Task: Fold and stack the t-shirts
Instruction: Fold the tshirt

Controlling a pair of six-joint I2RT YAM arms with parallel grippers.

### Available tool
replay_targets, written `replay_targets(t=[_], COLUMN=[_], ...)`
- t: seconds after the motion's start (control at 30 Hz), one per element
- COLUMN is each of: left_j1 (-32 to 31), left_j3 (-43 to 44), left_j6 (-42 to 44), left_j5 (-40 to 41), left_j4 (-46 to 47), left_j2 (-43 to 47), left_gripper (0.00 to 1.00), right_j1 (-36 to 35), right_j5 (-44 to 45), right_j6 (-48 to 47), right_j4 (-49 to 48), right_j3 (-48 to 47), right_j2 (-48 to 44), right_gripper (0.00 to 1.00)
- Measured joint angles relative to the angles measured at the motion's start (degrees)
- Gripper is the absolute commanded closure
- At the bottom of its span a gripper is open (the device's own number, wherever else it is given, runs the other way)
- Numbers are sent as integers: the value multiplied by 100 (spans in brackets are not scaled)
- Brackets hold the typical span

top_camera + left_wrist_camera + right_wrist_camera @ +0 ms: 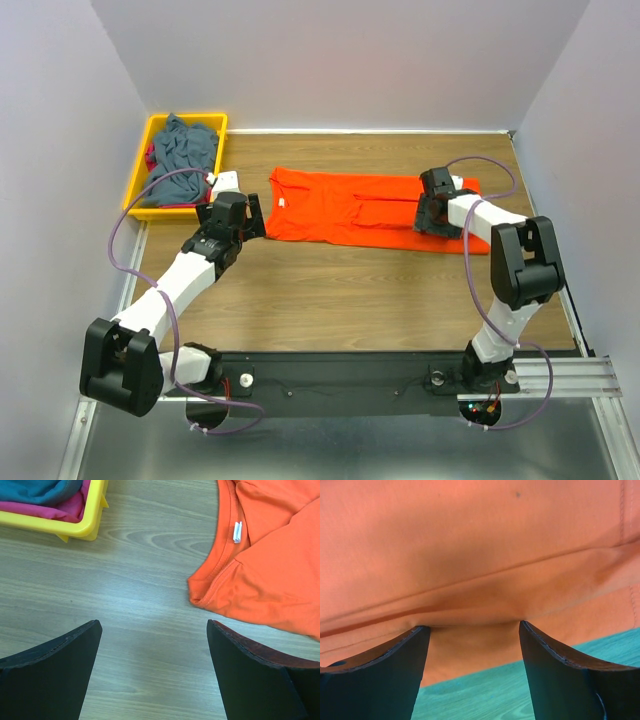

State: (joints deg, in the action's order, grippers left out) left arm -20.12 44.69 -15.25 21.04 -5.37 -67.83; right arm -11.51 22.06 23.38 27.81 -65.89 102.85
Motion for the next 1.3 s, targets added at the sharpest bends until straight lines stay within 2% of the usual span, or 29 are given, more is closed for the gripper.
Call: replay_targets(t=[0.47,0.7,0.97,1.13,1.3], left_j1=[0,-2,-2,-2,-2], left_j3=[0,116,315,293,291], left_j6=[20,20,35,37,42], left_j5=[-52,-433,-581,-581,-570], left_j4=[4,-9,17,35,39], left_j2=[-81,-437,-570,-573,-573], left_gripper=[1,2,2,2,1], right_j1=[496,970,1169,1478,1685], right_j5=[-11,-494,-883,-1128,-1298], right_j6=[-160,-216,-197,-105,11], right_j4=[-146,-140,-264,-269,-365], right_j3=[-769,-706,153,546,584], right_j2=[487,212,-1110,-1060,-780], right_gripper=[23,25,36,48,53])
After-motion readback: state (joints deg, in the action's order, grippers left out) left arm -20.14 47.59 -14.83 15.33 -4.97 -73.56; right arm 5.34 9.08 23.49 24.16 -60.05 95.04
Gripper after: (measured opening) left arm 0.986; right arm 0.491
